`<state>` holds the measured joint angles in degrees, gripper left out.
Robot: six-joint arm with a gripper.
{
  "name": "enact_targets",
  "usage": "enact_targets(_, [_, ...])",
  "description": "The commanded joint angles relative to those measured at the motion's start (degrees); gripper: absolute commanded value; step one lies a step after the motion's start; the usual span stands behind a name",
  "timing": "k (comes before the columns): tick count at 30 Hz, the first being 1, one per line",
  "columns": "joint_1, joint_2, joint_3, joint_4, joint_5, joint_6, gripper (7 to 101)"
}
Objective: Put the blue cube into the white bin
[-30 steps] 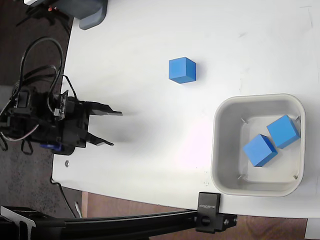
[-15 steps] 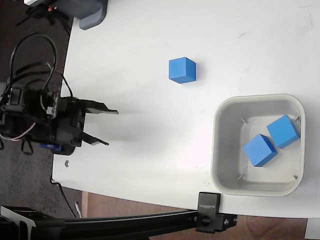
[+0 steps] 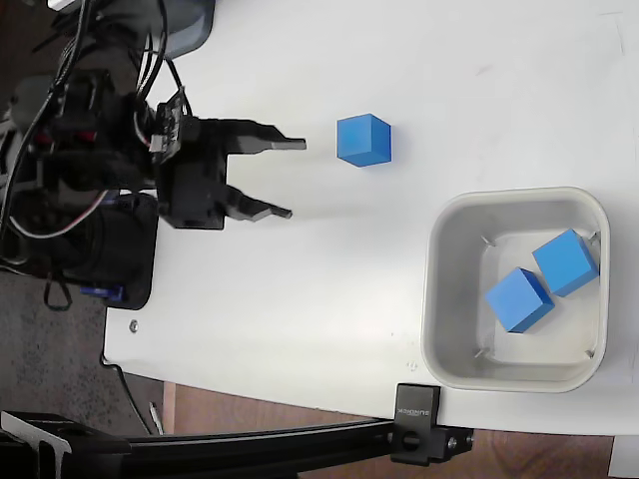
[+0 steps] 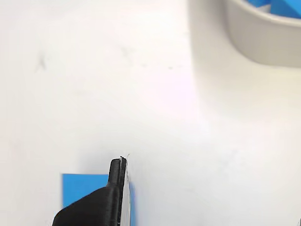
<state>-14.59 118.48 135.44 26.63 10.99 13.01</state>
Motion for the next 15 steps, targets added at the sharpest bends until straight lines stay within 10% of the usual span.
enact_targets(1, [-4.3, -5.8, -6.7, -2.6, 3.2, 2.0, 100.3])
enact_targets(15, [-7.7, -14.0, -7.6, -10.2, 2.5, 4.7, 100.3])
